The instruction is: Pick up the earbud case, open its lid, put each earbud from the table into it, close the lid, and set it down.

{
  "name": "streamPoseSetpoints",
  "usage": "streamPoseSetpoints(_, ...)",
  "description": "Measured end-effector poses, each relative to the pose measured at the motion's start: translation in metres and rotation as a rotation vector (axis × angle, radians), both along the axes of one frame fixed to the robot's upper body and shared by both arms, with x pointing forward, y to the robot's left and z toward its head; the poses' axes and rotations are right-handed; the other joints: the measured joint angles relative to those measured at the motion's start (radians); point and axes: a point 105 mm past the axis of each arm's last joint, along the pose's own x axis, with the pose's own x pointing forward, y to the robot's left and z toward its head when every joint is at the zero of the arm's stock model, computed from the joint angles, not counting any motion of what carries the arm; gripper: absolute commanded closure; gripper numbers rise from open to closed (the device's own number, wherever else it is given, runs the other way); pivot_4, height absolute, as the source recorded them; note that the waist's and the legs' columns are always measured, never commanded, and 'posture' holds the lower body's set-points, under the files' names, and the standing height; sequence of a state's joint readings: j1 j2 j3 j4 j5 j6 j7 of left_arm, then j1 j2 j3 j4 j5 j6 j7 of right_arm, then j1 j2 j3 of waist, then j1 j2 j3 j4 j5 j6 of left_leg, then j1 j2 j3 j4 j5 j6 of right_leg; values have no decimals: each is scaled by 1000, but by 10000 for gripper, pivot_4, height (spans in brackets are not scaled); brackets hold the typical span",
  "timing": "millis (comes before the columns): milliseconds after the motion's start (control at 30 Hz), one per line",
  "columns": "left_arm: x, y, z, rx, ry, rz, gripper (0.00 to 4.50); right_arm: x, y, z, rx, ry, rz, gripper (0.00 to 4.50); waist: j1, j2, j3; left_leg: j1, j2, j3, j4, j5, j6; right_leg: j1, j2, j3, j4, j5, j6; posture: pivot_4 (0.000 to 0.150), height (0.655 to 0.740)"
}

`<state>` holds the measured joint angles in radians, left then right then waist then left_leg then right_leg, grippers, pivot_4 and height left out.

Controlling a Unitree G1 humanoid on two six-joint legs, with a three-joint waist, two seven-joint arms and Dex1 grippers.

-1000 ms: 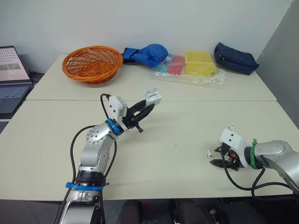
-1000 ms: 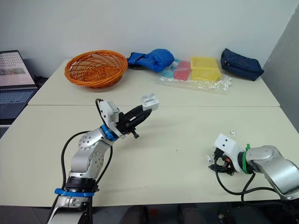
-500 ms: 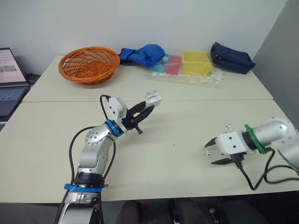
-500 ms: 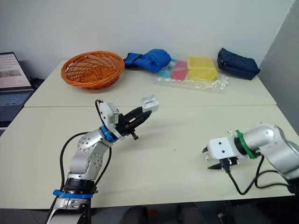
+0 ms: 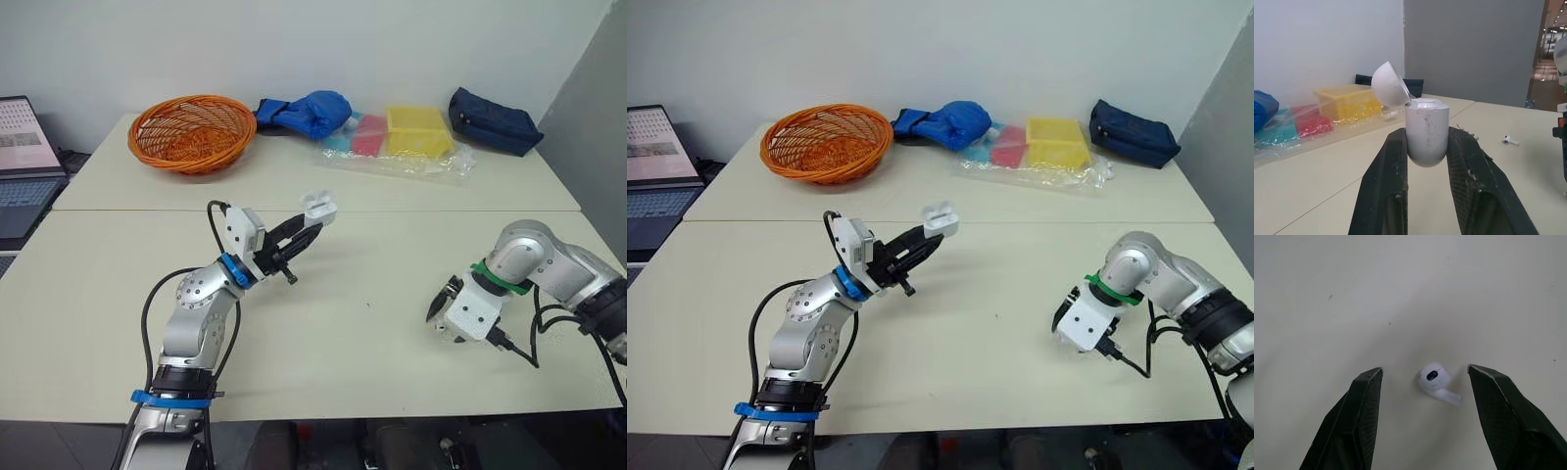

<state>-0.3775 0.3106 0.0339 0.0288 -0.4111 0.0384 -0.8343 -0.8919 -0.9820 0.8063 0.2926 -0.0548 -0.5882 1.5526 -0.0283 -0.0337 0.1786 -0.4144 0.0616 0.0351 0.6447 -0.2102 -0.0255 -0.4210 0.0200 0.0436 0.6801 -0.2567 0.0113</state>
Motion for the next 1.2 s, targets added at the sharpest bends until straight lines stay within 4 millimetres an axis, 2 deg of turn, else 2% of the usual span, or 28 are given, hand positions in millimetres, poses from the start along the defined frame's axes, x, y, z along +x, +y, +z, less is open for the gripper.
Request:
streamPoseSetpoints(167, -1, -1, 4, -4, -15, 8, 37387, 9, 12, -5, 9, 20, 20, 16337, -2, 0, 0, 1, 1, 0, 0, 0, 0, 0, 0, 0, 0, 1, -1, 1500, 7400)
streamPoseSetpoints(400, -1, 0, 4, -3, -13, 10, 37387, 16, 16, -5, 16, 21, 21, 16337, -3, 0, 0, 1, 1, 0, 0, 0, 0, 1, 0, 1, 0, 2, -4, 1500, 7400)
streamPoseSetpoints(533, -1, 0, 4, -3, -13, 9, 37387, 15, 16, -6, -5, 29, 30, 25330, -3, 0, 0, 3, 1, 0, 0, 0, 0, 2, 0, 0, 0, 2, -3, 1500, 7400)
streamPoseSetpoints(633, -1, 0, 4, -3, -13, 9, 37387, 12, 12, -7, -25, 35, 38, 36536, -3, 0, 0, 4, 2, 1, 0, 0, 0, 2, 0, 1, 1, 2, -3, 1500, 7400)
streamPoseSetpoints(700, -1, -1, 5, -3, -14, 9, 37387, 9, 11, -7, -34, 38, 48, 41230, -3, 0, 0, 4, 2, 1, 0, 0, 0, 2, 0, 1, 1, 2, -3, 1500, 7400)
streamPoseSetpoints(933, 0, -1, 5, -4, -15, 8, 37387, 7, 10, -7, -16, 59, 10, 41212, -2, 0, 0, 4, 2, 1, -1, 0, 0, 2, 0, 1, 1, 2, -4, 1500, 7400)
streamPoseSetpoints(1067, 0, -1, 5, -6, -16, 8, 37387, -3, 3, -8, 78, 142, -163, 41212, 2, 0, 0, 2, 1, 0, -1, 0, 0, 2, -2, 1, 0, 2, -4, 1500, 7400)
streamPoseSetpoints(1200, -2, 1, 0, -9, 2, 15, 37387, -26, -23, 10, 246, 263, -563, 41212, 14, 2, 1, -1, 1, -2, -1, 0, 0, 0, -5, 1, 0, 2, -5, 1500, 7400)
